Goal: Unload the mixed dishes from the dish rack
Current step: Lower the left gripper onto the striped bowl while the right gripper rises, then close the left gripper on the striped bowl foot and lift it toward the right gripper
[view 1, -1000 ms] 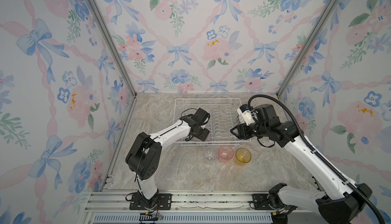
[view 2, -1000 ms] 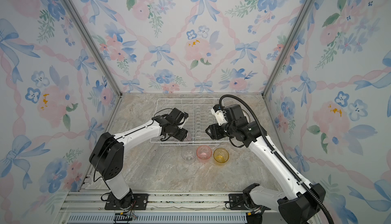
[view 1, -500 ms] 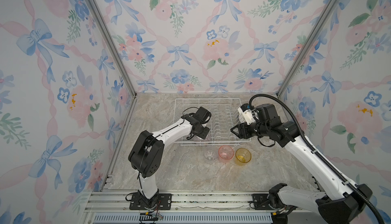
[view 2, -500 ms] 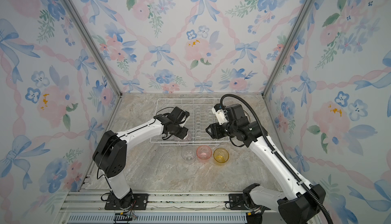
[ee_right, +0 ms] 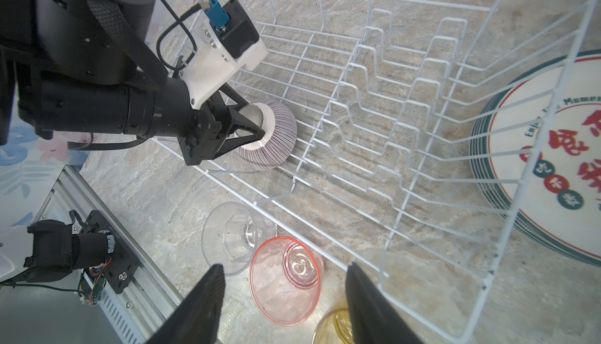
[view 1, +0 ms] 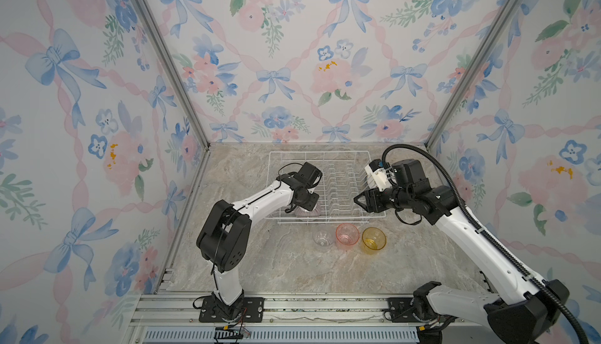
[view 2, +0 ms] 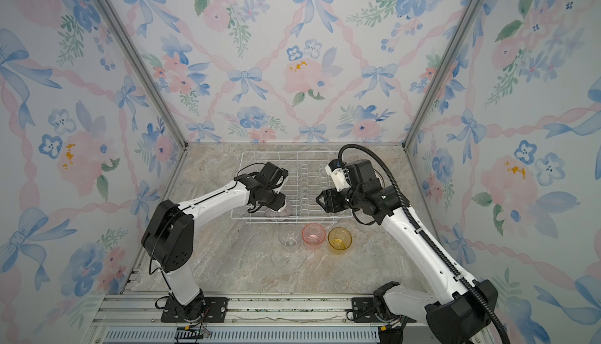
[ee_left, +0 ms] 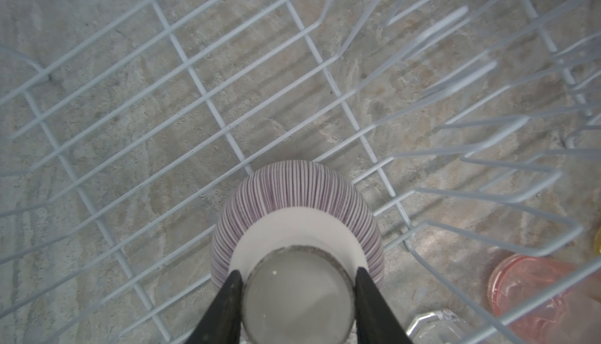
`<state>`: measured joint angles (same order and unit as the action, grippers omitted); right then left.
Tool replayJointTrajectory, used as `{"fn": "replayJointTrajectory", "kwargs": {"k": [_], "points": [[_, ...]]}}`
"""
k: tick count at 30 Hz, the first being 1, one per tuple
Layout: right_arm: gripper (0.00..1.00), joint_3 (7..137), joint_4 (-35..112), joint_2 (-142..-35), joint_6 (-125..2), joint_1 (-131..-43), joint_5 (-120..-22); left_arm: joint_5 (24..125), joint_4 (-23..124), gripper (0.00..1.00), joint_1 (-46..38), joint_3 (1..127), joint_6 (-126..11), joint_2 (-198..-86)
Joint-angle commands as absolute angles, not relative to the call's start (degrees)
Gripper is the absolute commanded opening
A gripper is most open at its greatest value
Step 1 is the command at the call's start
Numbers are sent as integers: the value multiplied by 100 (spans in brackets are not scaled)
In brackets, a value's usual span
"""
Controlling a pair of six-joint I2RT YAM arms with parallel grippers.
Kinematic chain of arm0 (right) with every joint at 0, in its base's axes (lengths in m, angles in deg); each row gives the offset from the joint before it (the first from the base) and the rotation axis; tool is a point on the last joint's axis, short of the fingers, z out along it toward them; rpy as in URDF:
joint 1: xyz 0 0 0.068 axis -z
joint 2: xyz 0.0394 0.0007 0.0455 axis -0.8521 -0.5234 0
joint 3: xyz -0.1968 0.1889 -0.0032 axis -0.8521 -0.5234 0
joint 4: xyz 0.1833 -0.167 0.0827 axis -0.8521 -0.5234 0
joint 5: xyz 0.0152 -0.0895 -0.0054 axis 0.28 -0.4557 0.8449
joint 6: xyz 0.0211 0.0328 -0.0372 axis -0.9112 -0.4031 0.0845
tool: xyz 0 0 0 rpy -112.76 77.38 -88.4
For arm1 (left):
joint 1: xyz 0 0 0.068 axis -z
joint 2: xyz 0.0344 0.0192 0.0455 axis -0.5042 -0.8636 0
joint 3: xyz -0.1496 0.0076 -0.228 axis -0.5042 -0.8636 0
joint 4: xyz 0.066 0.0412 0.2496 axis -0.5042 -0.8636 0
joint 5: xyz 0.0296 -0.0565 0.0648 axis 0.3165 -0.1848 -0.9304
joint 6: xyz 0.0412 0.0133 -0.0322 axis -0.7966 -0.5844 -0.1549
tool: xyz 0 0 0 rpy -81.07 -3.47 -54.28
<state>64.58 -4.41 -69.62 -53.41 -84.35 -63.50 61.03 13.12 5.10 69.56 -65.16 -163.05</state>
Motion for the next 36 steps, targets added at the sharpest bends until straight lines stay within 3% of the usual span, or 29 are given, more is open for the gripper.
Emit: {"fn": "replayJointTrajectory", "kwargs": {"k": [1, 7, 10, 14, 16, 22, 31, 36], "points": [[62, 6385, -341, -7026, -5276, -8385, -6298, 5903, 1106, 41, 350, 7088, -6655, -16466], [62, 6349, -326, -7039, -5296, -8386, -6279, 5861, 1116, 42, 220, 7328, -6752, -16619], [62, 6325, -302, -7057, -5313, -8385, -6274, 5860, 1111, 53, 186, 7401, -6758, -16666], [62, 6324, -272, -7123, -5319, -8386, -6228, 5908, 1116, 80, 181, 7396, -6778, -16661], [62, 6324, -246, -7145, -5326, -8386, -6205, 5892, 1112, 83, 189, 7339, -6772, -16628], [62, 6316, -209, -7205, -5318, -8384, -6184, 5856, 1111, 70, 164, 7145, -6723, -16433], [62, 6248, -35, -7327, -5372, -8386, -6019, 5899, 1115, 61, 110, 7055, -6716, -16416], [61, 6158, 375, -7535, -5579, -8406, -5512, 5975, 1116, 37, 98, 7069, -6737, -16438]]}}
